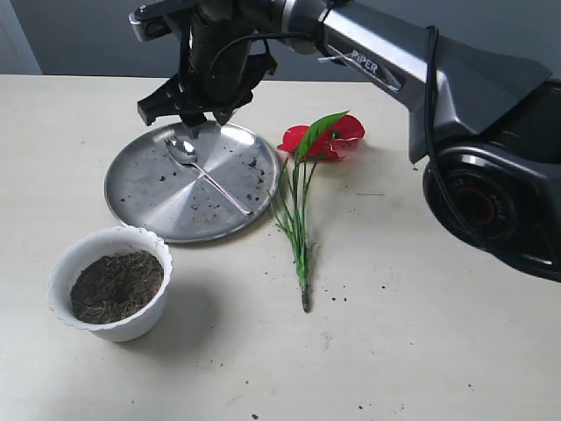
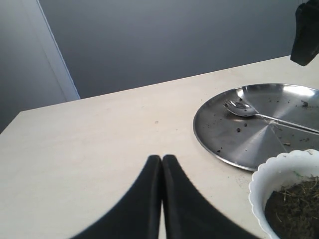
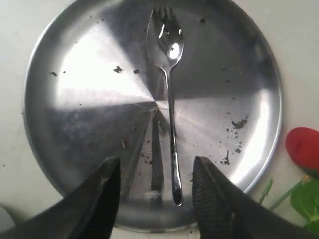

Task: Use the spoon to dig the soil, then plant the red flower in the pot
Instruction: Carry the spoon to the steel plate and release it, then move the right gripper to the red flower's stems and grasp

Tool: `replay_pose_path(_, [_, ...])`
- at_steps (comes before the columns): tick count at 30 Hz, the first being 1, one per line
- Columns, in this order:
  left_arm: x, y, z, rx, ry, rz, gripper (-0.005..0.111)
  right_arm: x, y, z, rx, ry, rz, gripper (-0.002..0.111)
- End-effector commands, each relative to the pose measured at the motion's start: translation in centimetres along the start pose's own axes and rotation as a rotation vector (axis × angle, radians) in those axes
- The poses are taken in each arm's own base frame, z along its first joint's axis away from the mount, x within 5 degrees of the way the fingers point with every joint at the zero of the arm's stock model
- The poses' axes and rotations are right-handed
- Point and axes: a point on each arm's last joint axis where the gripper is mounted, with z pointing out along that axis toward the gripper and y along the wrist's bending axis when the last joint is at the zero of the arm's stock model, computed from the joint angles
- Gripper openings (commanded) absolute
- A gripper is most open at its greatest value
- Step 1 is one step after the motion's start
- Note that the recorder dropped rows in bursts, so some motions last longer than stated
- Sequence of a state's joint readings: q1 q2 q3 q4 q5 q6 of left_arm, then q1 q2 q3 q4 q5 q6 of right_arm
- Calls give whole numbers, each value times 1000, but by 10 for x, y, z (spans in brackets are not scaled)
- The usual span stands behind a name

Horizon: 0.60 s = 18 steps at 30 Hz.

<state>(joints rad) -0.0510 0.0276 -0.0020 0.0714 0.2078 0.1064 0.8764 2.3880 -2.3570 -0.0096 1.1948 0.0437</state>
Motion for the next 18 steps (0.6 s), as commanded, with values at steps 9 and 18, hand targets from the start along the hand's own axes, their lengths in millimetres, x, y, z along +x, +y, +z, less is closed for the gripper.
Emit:
replay_pose_path(9, [0, 0, 0, 1, -7, -6, 0, -23, -33, -87, 215, -302, 87, 45])
replay_pose_path(18, [0, 0, 0, 1, -9, -6, 0, 59, -3, -78, 1, -338, 27, 45])
